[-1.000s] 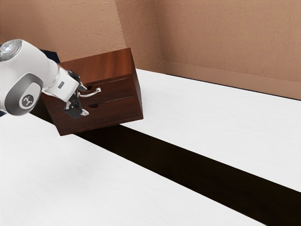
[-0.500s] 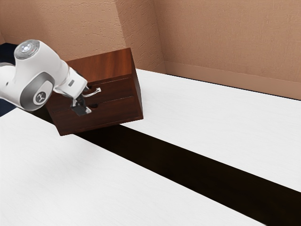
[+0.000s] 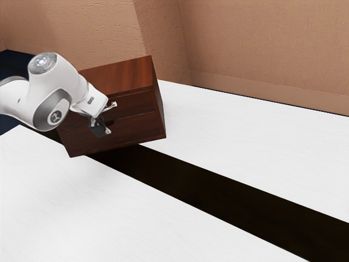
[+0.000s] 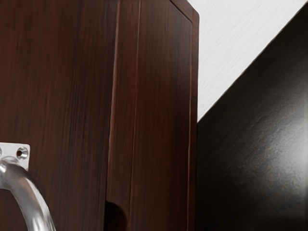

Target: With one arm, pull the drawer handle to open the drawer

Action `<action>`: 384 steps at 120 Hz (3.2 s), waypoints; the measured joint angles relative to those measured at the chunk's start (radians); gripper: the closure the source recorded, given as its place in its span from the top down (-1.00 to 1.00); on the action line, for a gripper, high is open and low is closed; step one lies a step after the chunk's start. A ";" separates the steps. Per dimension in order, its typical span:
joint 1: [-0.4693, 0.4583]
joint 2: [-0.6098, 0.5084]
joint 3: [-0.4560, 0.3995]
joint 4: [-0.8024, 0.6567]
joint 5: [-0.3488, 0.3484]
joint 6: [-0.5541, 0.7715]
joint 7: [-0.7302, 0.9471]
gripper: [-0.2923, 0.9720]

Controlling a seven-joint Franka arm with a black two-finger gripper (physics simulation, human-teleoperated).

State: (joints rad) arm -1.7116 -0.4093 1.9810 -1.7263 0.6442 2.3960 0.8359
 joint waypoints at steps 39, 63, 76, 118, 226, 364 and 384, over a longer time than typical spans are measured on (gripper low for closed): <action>-0.006 0.003 0.004 -0.001 0.004 -0.001 -0.023 0.38; -0.007 0.012 0.003 -0.007 0.004 -0.007 -0.037 0.41; -0.004 0.014 0.003 -0.010 0.005 -0.014 -0.044 0.43; 0.004 0.046 -0.012 -0.035 0.002 -0.037 -0.065 0.42; 0.632 0.044 -0.655 -0.269 0.011 -0.042 -0.108 0.33; 1.003 -0.038 -0.997 -0.416 0.053 -0.003 -0.187 0.44; 0.994 -0.046 -0.991 -0.418 0.076 -0.001 -0.198 0.44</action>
State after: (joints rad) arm -0.7176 -0.4551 0.9903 -2.1448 0.7200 2.3946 0.6384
